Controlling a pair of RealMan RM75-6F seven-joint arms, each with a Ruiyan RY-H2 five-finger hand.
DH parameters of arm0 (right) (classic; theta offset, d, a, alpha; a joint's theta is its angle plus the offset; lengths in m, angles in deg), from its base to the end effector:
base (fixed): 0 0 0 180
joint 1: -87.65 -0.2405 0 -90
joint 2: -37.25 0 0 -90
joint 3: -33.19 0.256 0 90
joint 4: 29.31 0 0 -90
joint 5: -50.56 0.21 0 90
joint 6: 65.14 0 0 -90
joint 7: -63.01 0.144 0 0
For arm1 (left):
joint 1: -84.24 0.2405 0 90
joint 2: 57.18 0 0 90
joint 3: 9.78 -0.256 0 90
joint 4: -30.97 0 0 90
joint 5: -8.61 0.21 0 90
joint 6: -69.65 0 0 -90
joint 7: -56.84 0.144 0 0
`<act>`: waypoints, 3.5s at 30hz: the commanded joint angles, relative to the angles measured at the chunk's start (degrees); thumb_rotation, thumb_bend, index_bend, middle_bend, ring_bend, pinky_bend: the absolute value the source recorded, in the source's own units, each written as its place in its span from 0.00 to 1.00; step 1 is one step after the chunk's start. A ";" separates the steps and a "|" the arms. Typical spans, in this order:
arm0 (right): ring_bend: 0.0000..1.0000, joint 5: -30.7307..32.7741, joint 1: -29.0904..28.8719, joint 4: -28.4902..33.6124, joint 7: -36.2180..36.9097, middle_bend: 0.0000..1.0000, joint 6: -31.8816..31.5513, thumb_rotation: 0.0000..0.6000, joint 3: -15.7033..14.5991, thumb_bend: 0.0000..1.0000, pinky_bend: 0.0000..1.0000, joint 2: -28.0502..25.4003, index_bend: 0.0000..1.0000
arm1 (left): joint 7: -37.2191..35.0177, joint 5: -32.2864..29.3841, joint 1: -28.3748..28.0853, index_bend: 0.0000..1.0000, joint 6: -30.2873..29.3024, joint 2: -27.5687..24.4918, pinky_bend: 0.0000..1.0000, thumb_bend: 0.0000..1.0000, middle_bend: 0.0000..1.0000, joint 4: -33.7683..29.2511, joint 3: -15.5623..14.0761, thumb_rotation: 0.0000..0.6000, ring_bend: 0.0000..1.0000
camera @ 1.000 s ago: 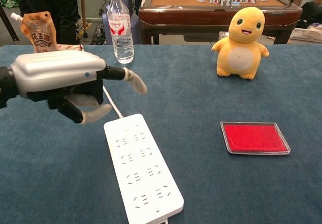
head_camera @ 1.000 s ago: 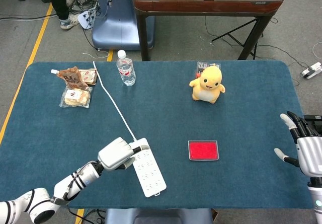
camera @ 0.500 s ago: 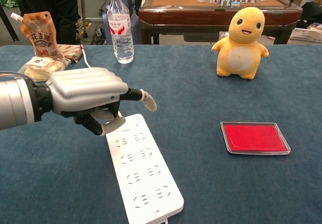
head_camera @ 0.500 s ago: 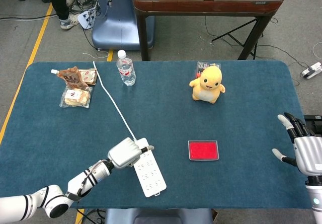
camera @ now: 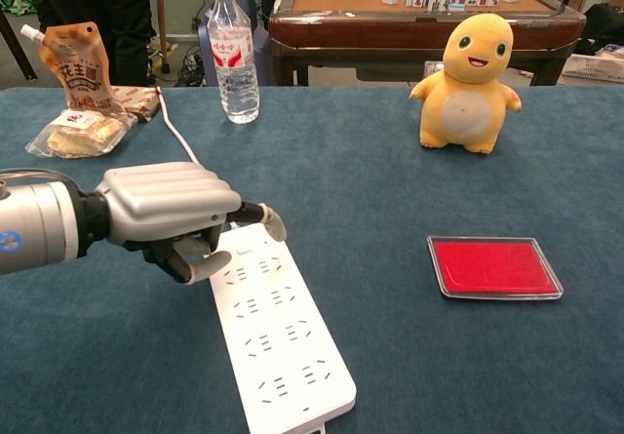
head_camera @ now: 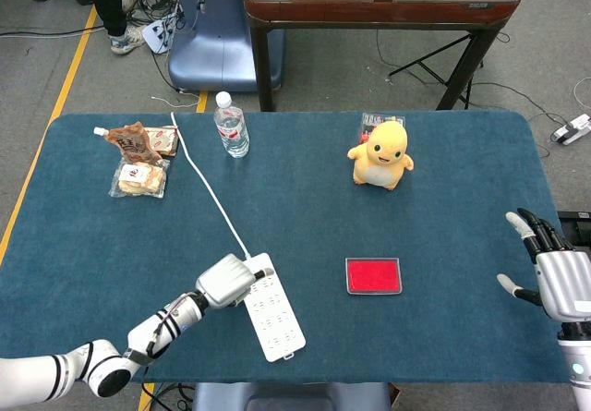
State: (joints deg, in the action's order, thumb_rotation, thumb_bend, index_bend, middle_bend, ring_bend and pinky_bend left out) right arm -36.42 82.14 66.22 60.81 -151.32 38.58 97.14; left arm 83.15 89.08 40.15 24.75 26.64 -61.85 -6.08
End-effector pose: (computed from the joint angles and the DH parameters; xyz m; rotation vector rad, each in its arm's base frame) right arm -0.2953 -0.1927 0.1849 1.3915 -0.7969 0.9279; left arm -0.1238 0.2873 -0.0353 -2.3585 -0.5815 -0.8025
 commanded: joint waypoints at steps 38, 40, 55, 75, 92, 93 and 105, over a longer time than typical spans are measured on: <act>0.14 0.31 -1.08 -0.21 -0.68 0.12 1.72 1.00 -0.32 0.01 0.36 1.07 0.13 | 0.86 -2.60 0.29 0.26 -2.76 -1.18 1.00 0.59 1.00 0.38 -3.78 1.00 1.00; 0.14 0.40 -1.15 -0.28 -0.64 0.12 1.84 1.00 -0.30 0.01 0.36 1.15 0.13 | 0.75 -2.69 0.24 0.26 -2.71 -1.24 1.00 0.59 1.00 0.56 -3.86 1.00 1.00; 0.14 0.40 -1.23 -0.59 -0.33 0.12 1.90 1.00 -0.42 0.01 0.36 1.37 0.13 | 2.85 -3.79 -0.15 0.27 -2.17 -0.72 1.00 0.59 1.00 0.74 -4.80 1.00 1.00; 0.14 0.11 -1.19 -1.08 0.55 0.12 1.60 1.00 -0.48 0.01 0.36 1.27 0.13 | -1.61 0.67 5.62 0.19 -14.66 -9.97 1.00 0.58 0.89 -9.95 -4.62 1.00 0.91; 0.14 -1.03 -1.70 -2.07 1.76 0.12 1.76 1.00 -0.70 0.01 0.36 1.52 0.13 | -3.34 -6.03 23.67 0.25 -35.95 -21.07 0.60 0.58 0.42 -19.86 -6.79 1.00 0.31; 0.14 -1.02 -1.72 -2.15 1.80 0.12 1.83 1.00 -0.75 0.01 0.36 1.59 0.13 | -2.40 -6.75 24.71 0.26 -37.17 -21.61 0.57 0.58 0.41 -20.31 -6.85 1.00 0.30; 0.14 -1.08 -0.87 -2.89 2.70 0.12 0.83 1.00 -1.22 0.02 0.36 2.08 0.16 | 2.98 -8.93 32.67 0.33 -46.16 -21.40 0.51 0.58 0.40 -19.31 -7.01 1.00 0.28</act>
State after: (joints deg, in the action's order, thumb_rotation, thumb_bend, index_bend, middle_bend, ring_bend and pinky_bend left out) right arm -37.52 81.22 63.39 63.45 -150.43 37.38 99.20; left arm 85.89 80.14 72.15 -20.67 4.85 -81.69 -13.20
